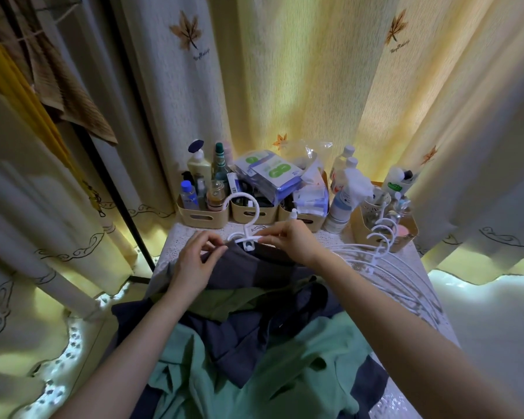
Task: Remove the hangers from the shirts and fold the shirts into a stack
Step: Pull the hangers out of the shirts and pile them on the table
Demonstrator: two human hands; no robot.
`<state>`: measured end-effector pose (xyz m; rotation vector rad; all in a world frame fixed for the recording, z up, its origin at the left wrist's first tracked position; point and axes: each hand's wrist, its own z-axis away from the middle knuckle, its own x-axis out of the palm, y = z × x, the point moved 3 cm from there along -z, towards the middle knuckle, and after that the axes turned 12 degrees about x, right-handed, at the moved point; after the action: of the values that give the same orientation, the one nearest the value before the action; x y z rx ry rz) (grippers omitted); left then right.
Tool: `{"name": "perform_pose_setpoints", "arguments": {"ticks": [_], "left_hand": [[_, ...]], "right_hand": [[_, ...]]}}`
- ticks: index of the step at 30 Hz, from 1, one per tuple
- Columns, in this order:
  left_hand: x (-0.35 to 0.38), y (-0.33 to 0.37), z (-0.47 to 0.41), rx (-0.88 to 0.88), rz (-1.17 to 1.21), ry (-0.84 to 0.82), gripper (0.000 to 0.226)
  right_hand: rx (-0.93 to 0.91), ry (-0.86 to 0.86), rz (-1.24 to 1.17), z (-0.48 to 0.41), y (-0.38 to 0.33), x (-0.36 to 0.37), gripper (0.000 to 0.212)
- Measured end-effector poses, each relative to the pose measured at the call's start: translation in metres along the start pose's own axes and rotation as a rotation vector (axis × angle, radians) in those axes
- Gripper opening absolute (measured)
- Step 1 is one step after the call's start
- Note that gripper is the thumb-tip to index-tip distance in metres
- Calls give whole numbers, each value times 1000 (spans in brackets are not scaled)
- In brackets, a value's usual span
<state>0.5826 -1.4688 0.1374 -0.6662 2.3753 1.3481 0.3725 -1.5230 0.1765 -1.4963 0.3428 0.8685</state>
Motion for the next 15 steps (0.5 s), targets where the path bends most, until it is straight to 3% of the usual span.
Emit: {"name": "perform_pose_setpoints", "arguments": {"ticks": [4, 7, 11, 15], "left_hand": [[2, 6, 2, 110, -68, -112, 40], [3, 9, 11, 156, -131, -57, 38], [6, 6, 17, 243, -150, -165, 30], [3, 0, 13, 239, -169, -153, 30]], "right_hand": [[-72, -55, 50, -1, -21, 7, 21], [-81, -53, 79, -1, -27, 11, 21], [-17, -162, 50, -1, -18, 6, 27], [98, -302, 397, 0, 26, -20, 23]]}}
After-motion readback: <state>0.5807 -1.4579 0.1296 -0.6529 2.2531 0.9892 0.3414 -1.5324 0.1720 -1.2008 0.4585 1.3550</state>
